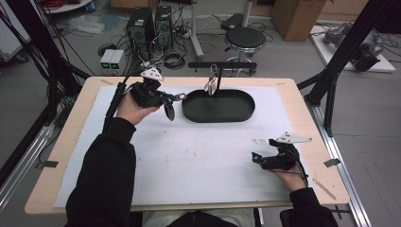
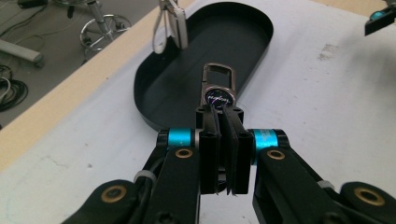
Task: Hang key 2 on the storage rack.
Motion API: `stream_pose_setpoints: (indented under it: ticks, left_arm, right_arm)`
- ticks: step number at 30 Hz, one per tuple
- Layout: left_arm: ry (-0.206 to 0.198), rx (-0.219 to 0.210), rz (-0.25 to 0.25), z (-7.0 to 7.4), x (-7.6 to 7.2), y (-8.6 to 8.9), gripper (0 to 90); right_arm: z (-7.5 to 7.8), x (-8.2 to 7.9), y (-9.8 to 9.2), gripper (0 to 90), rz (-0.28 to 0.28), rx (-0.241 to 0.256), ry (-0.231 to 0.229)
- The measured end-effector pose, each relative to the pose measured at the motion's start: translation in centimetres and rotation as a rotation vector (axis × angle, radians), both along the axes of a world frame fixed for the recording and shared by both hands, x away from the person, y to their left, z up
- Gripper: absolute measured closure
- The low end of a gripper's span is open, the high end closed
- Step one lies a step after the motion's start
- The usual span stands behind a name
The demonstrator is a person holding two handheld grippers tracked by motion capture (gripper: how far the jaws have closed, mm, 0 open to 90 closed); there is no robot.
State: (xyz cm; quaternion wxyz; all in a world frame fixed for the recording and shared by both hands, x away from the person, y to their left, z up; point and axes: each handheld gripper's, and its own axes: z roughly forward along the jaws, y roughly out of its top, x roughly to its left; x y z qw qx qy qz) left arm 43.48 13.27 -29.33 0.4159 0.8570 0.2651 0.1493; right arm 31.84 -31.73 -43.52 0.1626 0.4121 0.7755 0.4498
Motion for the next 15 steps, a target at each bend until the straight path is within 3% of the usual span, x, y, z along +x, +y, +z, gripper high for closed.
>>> stream_pose_setpoints:
  ticks: [3, 8, 15]
  left_arm:
    - [-0.02, 0.001, 0.01, 0.5, 0.5, -0.2, 85.2]
    - [-0.066, -0.036, 0.042, 1.5, 1.0, -0.8, 85.3]
    - [-0.1, -0.021, 0.039, 2.2, 1.9, -2.1, 85.3]
  right_arm:
    - [0.0, 0.0, 0.0, 0.8, -0.001, -0.003, 0.002]
    - [0.0, 0.1, -0.1, 0.8, -0.004, 0.0, 0.001]
    - [0.1, 0.0, 0.1, 0.8, -0.001, -0.002, 0.002]
